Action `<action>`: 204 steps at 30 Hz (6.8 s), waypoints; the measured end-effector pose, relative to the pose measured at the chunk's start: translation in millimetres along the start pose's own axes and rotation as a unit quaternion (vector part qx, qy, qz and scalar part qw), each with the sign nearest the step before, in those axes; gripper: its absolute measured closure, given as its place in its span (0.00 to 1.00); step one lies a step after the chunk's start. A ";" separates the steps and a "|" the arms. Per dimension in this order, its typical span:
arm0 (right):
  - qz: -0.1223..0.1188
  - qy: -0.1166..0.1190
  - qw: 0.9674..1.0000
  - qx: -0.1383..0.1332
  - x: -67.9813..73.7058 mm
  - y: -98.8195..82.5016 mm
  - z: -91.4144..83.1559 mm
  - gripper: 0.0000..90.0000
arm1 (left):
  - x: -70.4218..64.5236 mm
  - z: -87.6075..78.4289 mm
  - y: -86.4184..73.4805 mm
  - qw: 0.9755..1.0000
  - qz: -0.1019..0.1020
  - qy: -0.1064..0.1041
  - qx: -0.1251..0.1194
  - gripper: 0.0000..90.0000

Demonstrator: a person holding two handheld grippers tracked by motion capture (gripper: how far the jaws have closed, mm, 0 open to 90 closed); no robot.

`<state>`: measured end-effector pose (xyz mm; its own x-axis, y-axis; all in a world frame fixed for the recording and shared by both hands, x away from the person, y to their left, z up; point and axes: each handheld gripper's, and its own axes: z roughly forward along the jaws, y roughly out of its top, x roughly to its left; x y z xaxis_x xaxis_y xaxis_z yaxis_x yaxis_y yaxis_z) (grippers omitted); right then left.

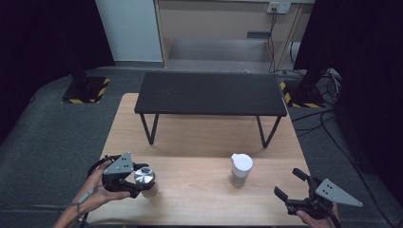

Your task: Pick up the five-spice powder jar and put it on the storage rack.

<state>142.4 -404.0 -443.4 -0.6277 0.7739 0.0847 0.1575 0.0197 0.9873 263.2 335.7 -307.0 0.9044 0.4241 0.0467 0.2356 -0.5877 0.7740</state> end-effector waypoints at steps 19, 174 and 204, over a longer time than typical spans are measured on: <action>0.000 0.001 1.000 -0.002 -0.4 -0.4 -0.1 0.03 | 17.0 -40.6 88.5 1.000 0.015 0.001 -0.015 0.37; 0.009 0.005 1.000 -0.002 0.1 -1.5 0.4 0.04 | -23.2 -14.3 36.5 0.973 0.006 0.111 -0.202 0.04; 0.006 0.006 1.000 -0.002 -0.1 -1.1 0.7 0.04 | -61.9 33.5 -69.8 0.965 -0.085 0.147 -0.202 0.04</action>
<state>142.8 -403.7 -444.6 -0.6354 0.7659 0.0983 0.1627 0.0084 0.9866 202.7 327.5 -385.1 0.7109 0.7027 0.0284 0.1605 -0.2015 0.9663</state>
